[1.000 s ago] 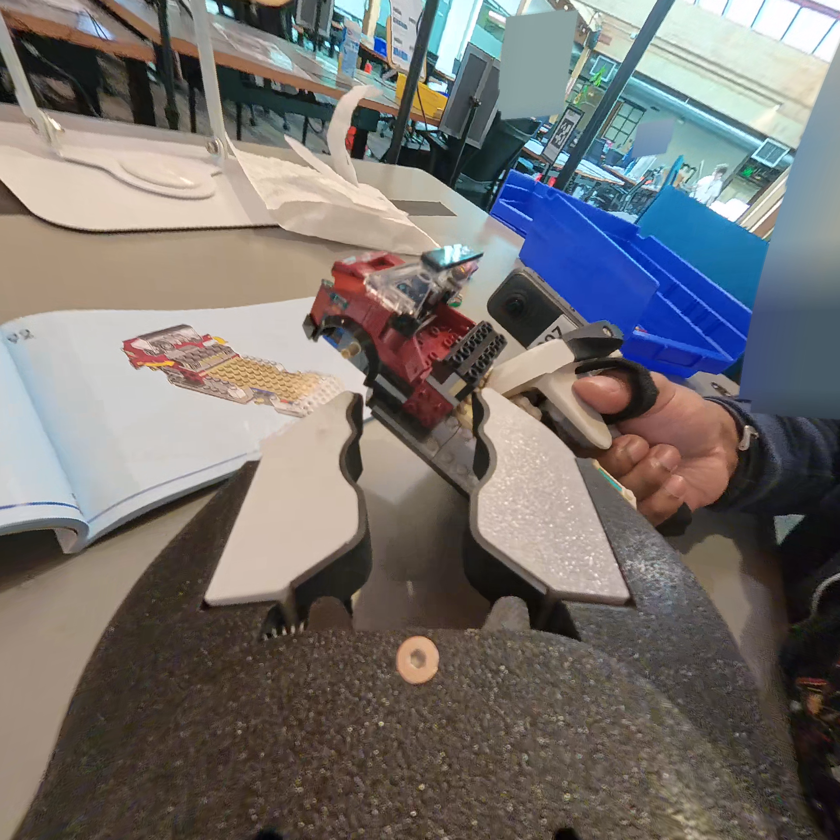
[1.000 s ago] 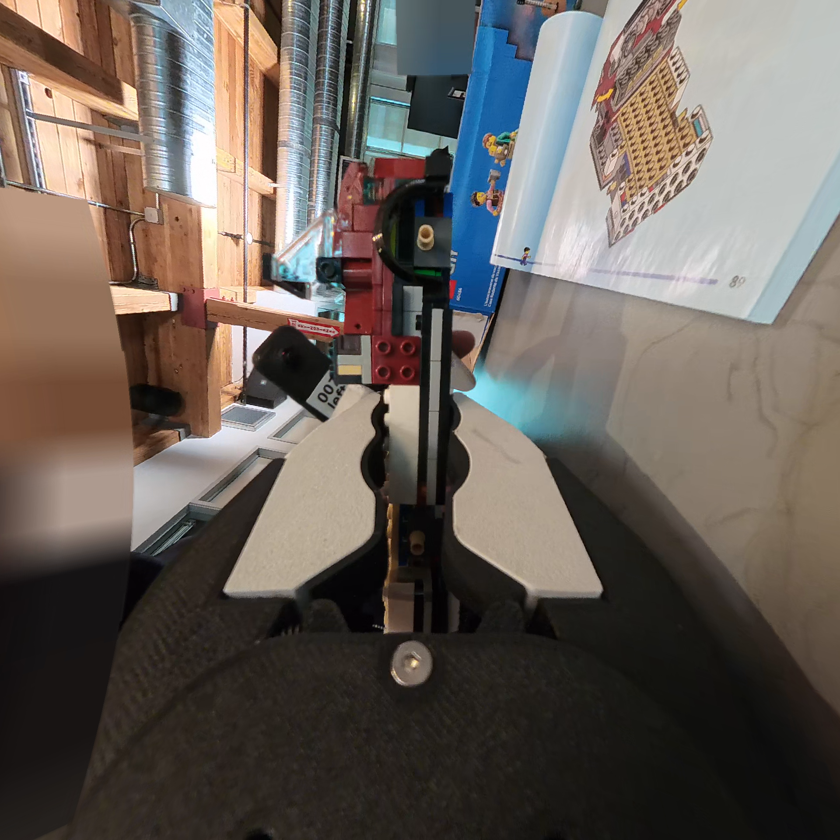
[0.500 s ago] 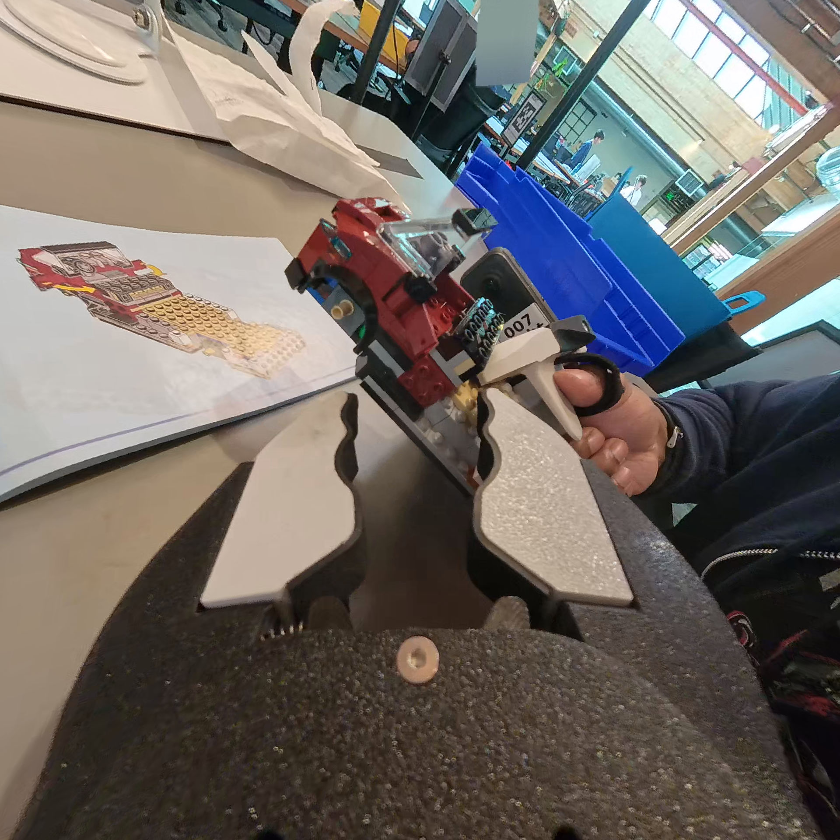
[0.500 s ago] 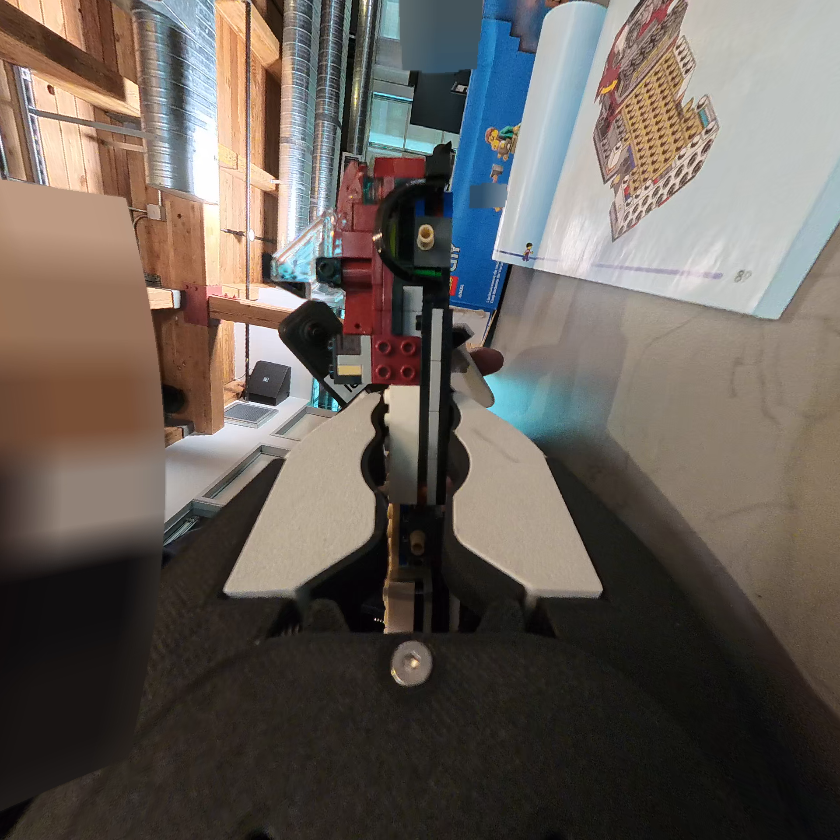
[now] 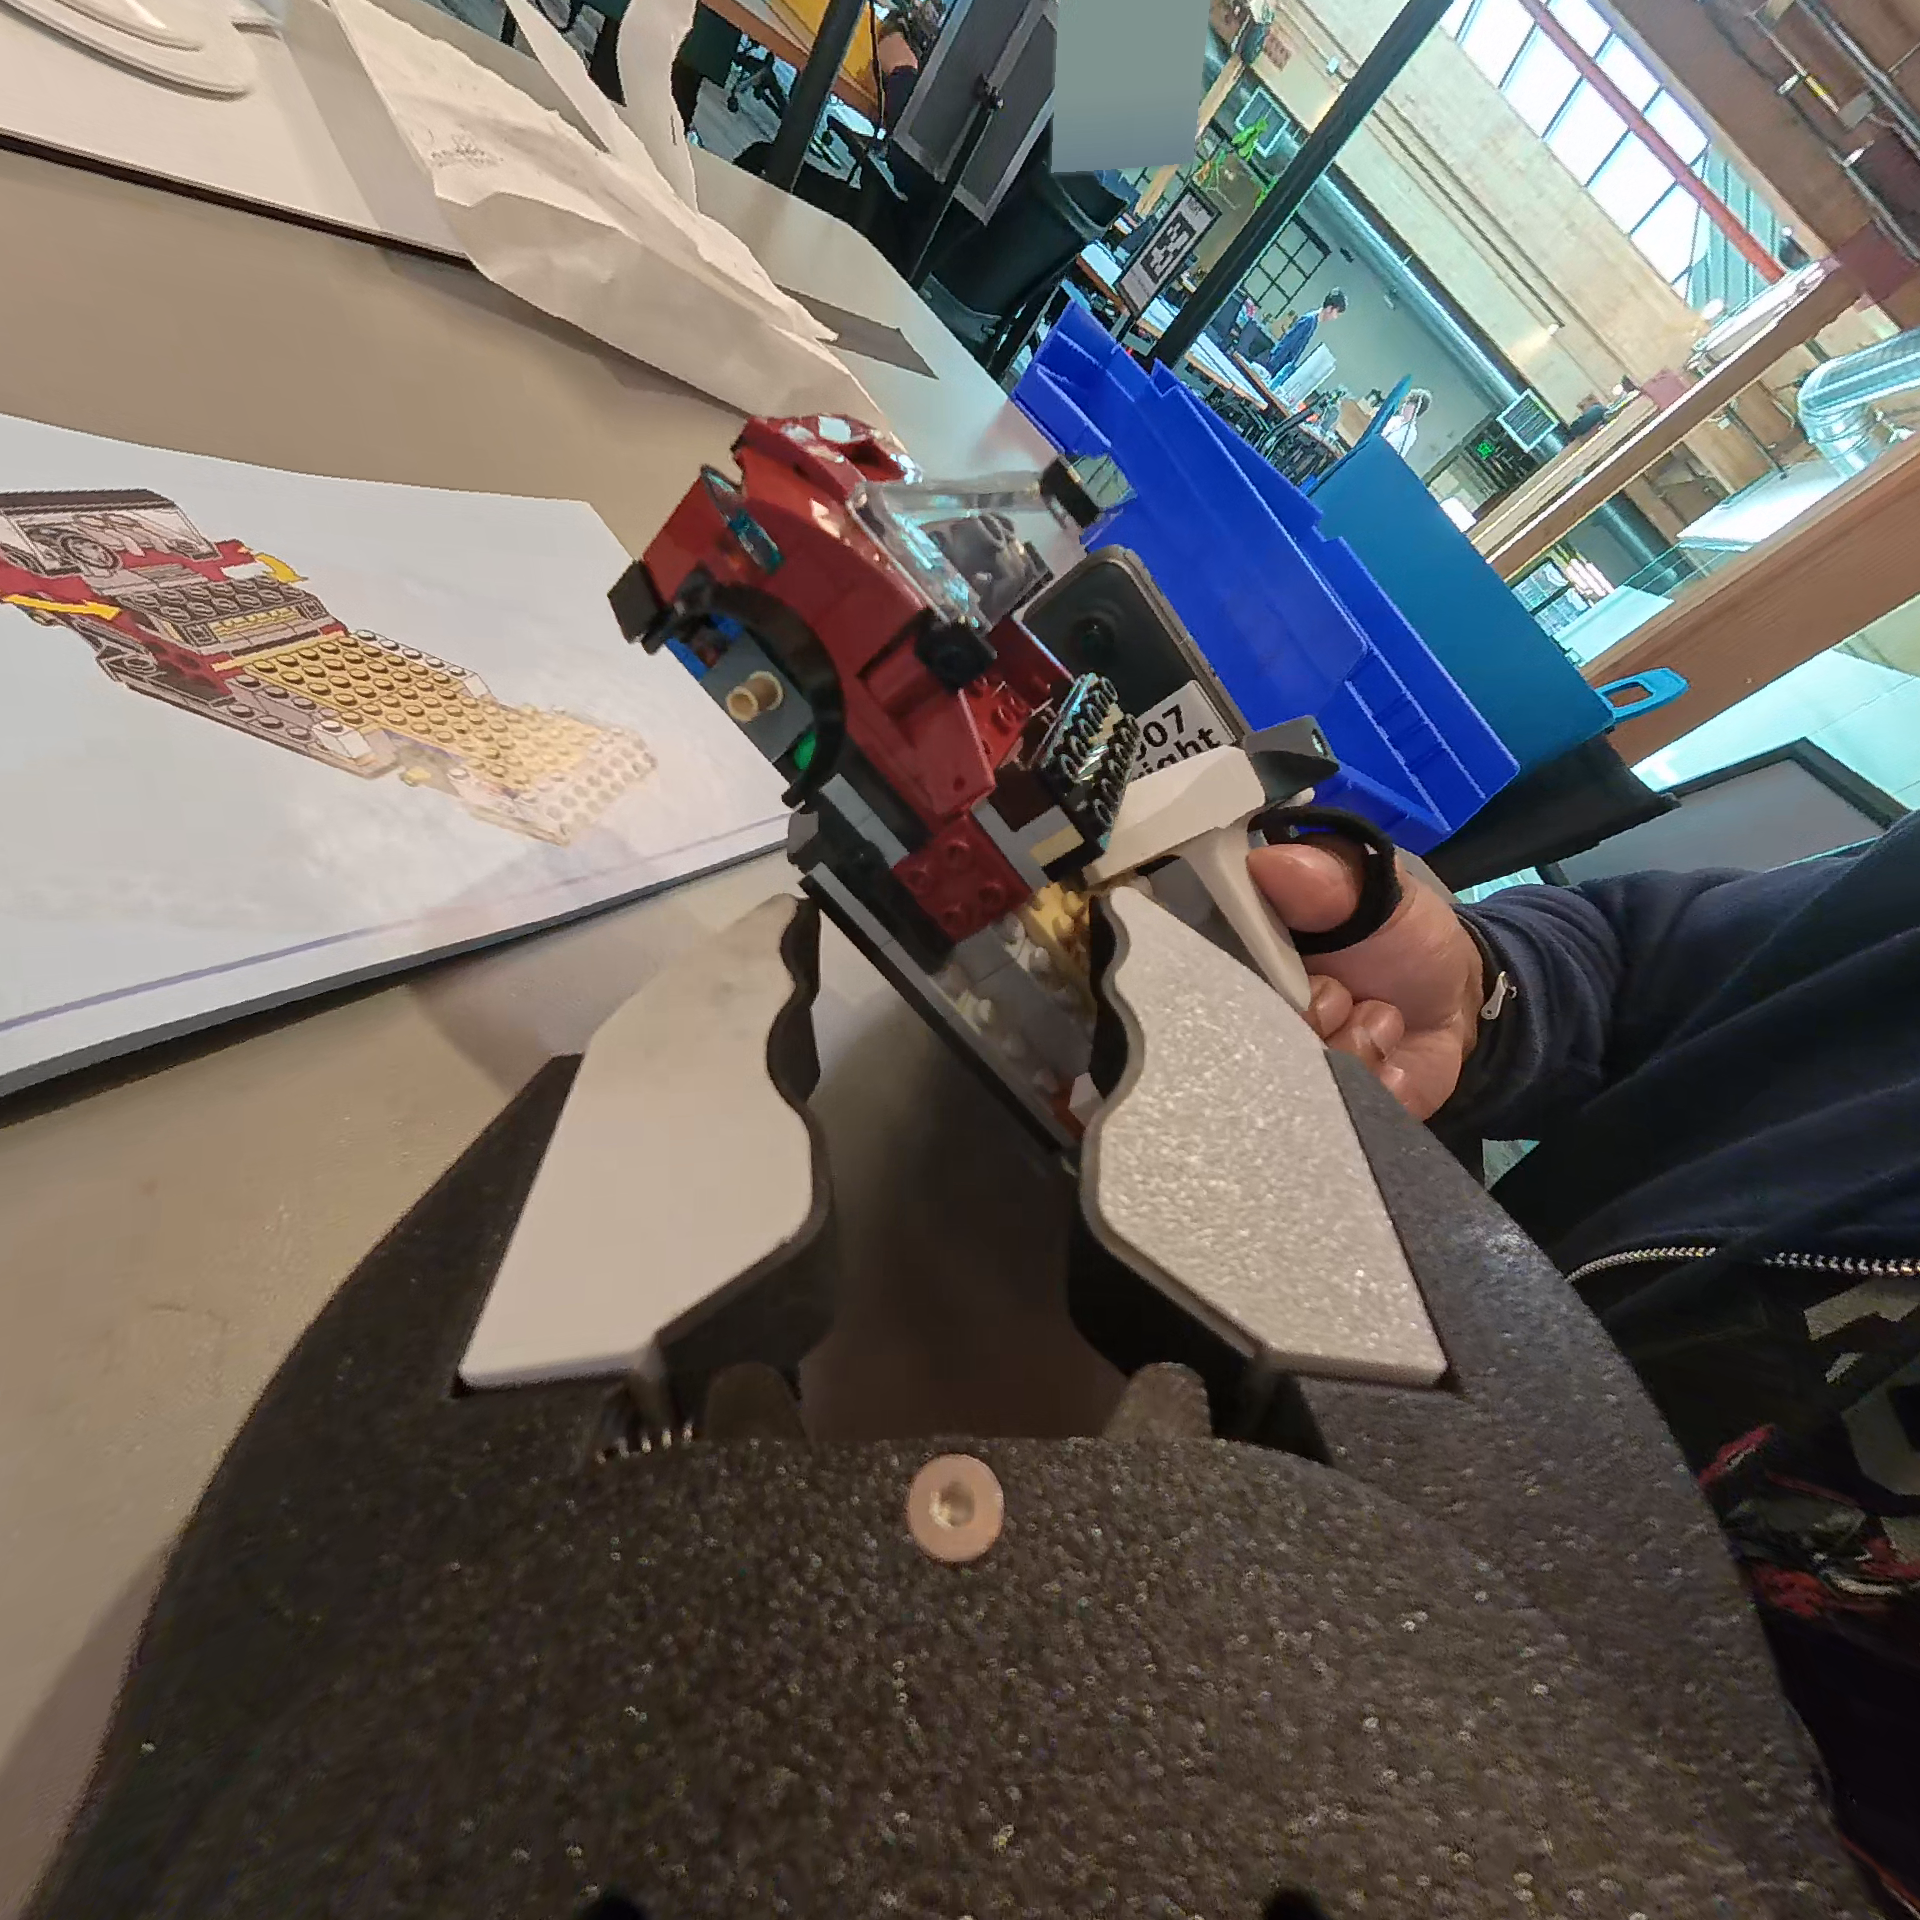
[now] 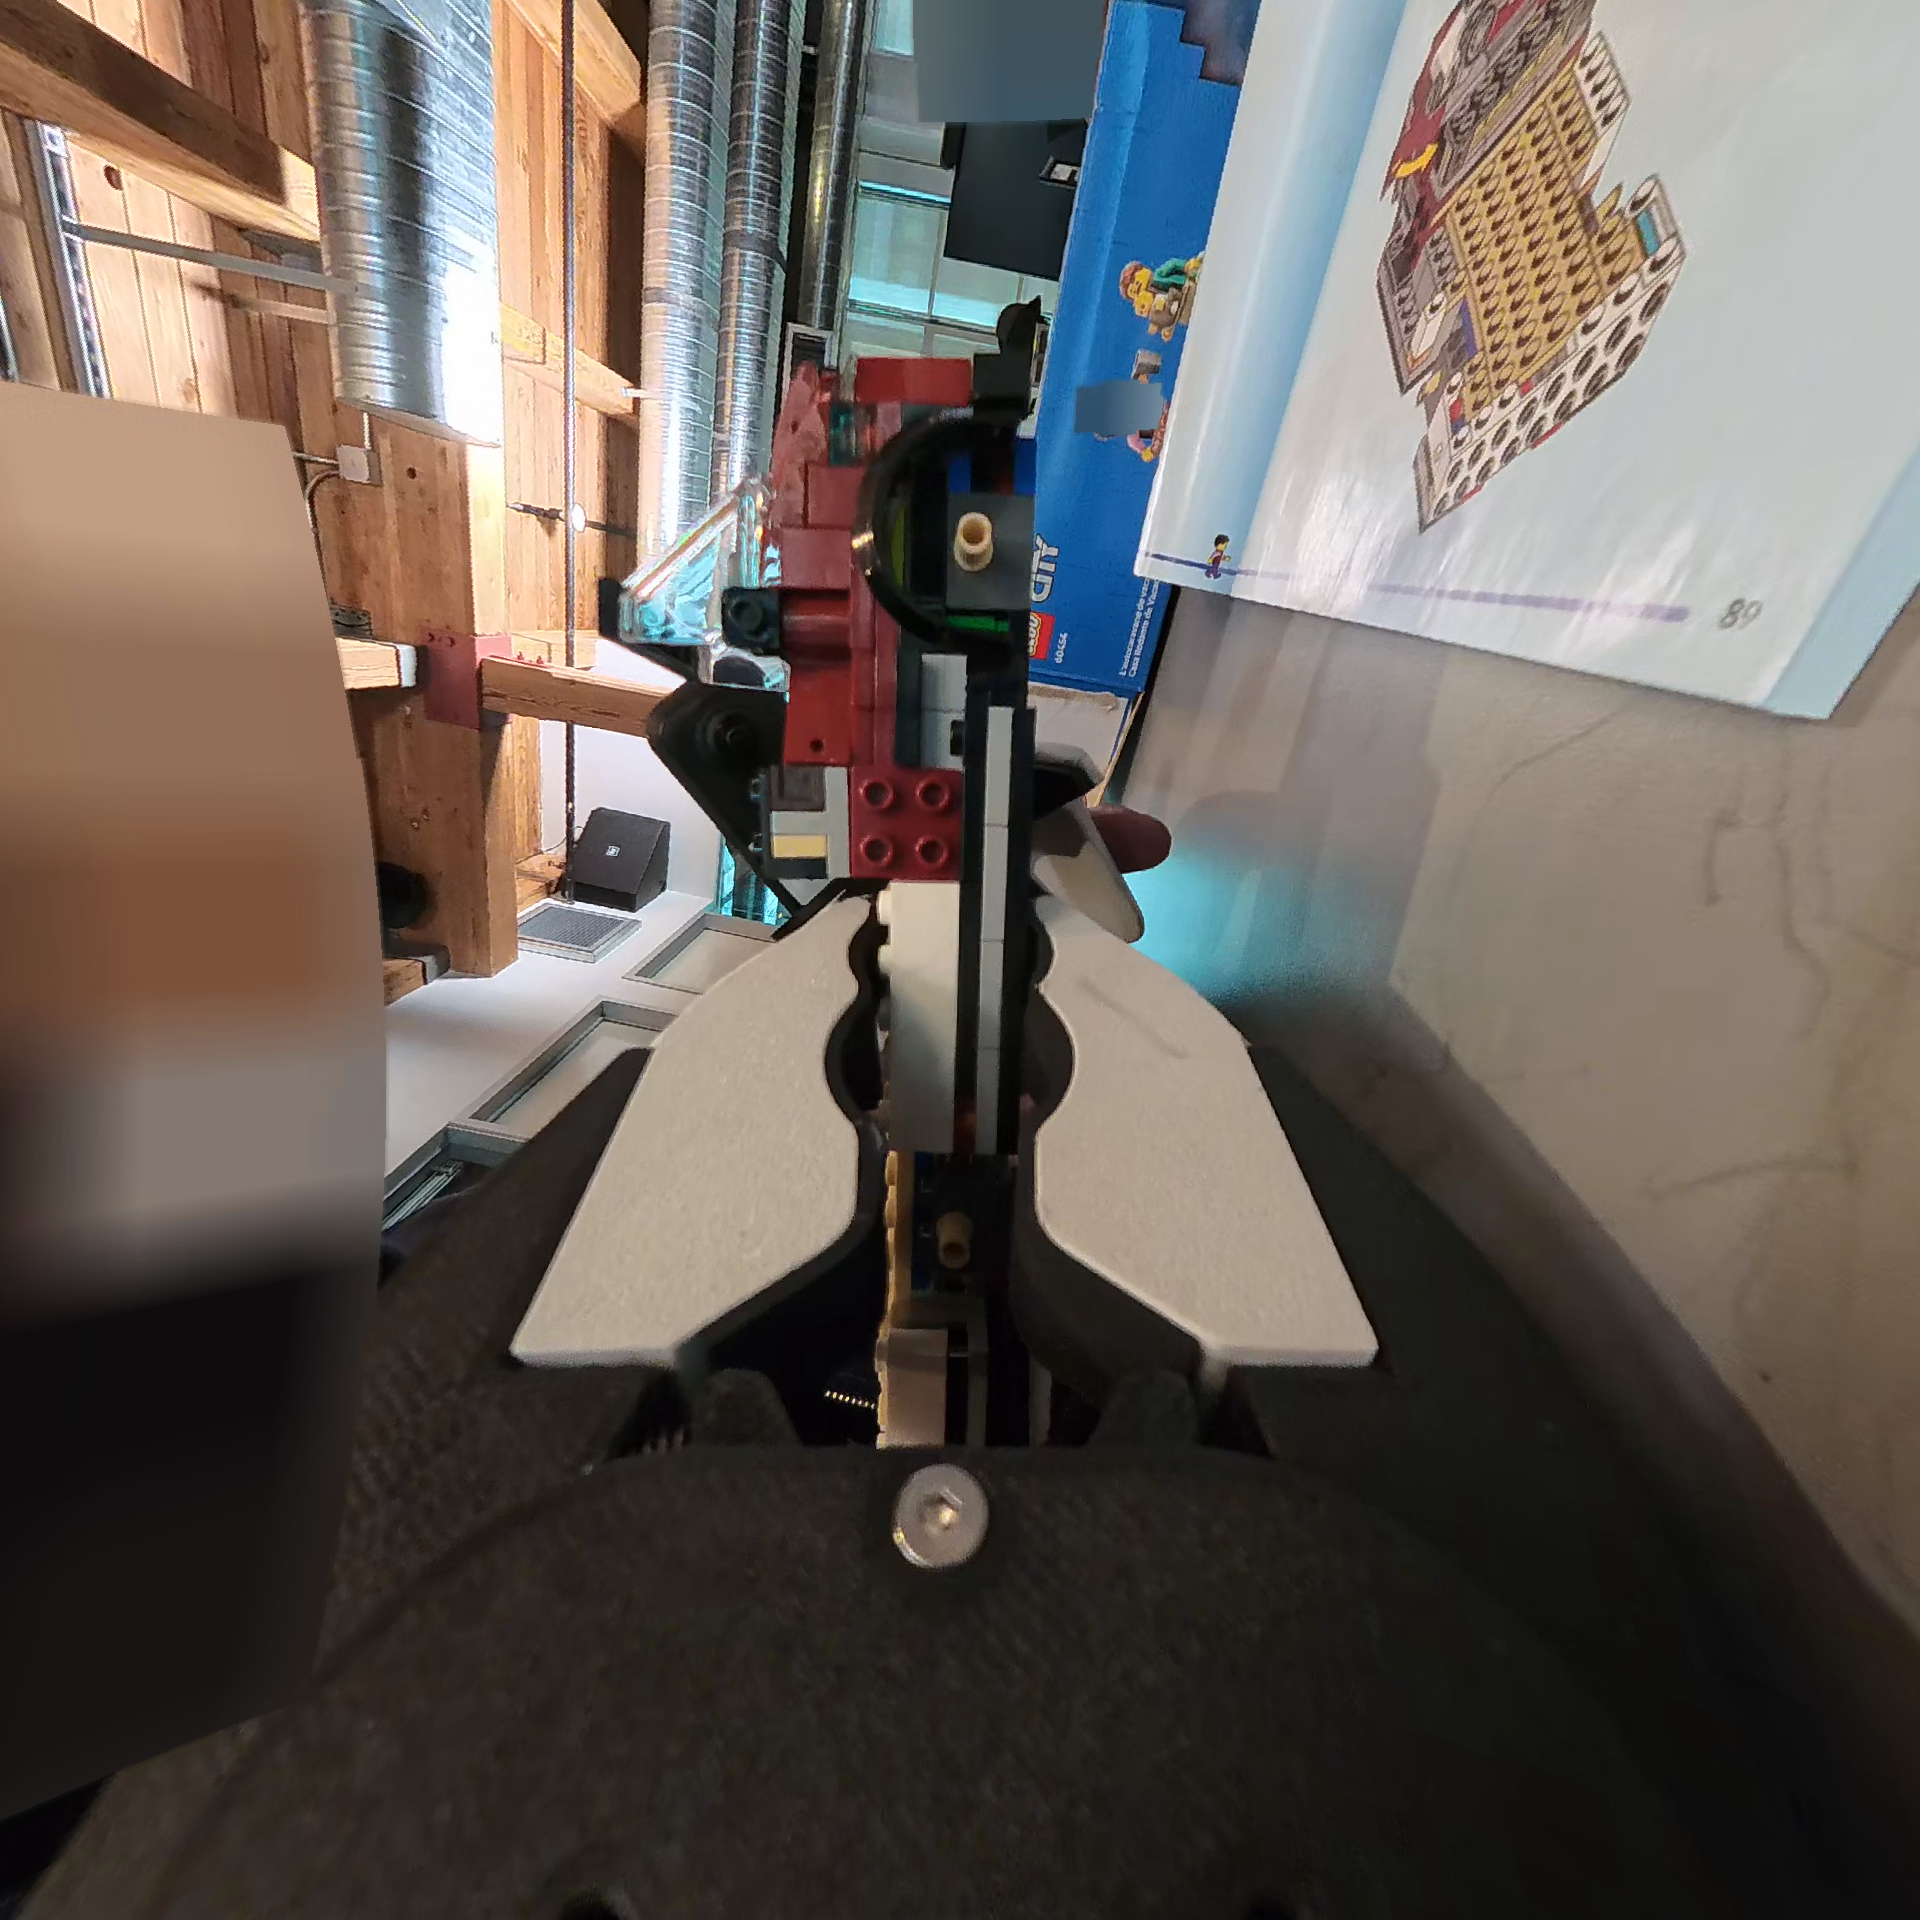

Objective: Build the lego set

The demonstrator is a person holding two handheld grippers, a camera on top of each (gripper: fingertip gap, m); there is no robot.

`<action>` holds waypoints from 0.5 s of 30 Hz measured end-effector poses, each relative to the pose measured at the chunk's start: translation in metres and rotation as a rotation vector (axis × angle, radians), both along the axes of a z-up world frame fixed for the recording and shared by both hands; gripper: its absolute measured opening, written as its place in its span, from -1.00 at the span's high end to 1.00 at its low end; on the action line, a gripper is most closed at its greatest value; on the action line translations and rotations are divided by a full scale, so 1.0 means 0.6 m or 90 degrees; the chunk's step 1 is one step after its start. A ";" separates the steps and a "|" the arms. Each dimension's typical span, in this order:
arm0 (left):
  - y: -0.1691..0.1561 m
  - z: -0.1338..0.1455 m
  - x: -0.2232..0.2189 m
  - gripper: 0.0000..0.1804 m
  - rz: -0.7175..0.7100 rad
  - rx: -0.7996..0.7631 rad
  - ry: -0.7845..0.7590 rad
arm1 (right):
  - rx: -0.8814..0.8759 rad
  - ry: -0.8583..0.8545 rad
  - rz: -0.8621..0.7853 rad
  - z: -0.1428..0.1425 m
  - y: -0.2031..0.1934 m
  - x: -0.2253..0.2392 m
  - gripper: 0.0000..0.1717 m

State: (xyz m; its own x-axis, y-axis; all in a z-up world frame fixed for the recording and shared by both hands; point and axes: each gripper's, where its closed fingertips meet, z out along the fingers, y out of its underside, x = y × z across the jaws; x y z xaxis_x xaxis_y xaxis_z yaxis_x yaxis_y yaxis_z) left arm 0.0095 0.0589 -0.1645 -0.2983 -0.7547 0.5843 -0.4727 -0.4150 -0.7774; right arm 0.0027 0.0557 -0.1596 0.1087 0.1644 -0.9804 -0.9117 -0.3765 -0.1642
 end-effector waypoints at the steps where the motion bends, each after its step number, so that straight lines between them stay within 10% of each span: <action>1: -0.001 0.000 0.000 0.44 0.000 0.000 0.001 | 0.000 0.000 0.002 0.000 0.000 -0.001 0.73; 15: -0.016 0.011 -0.003 0.59 -0.005 -0.141 0.010 | 0.015 0.046 0.041 0.007 0.000 -0.007 0.73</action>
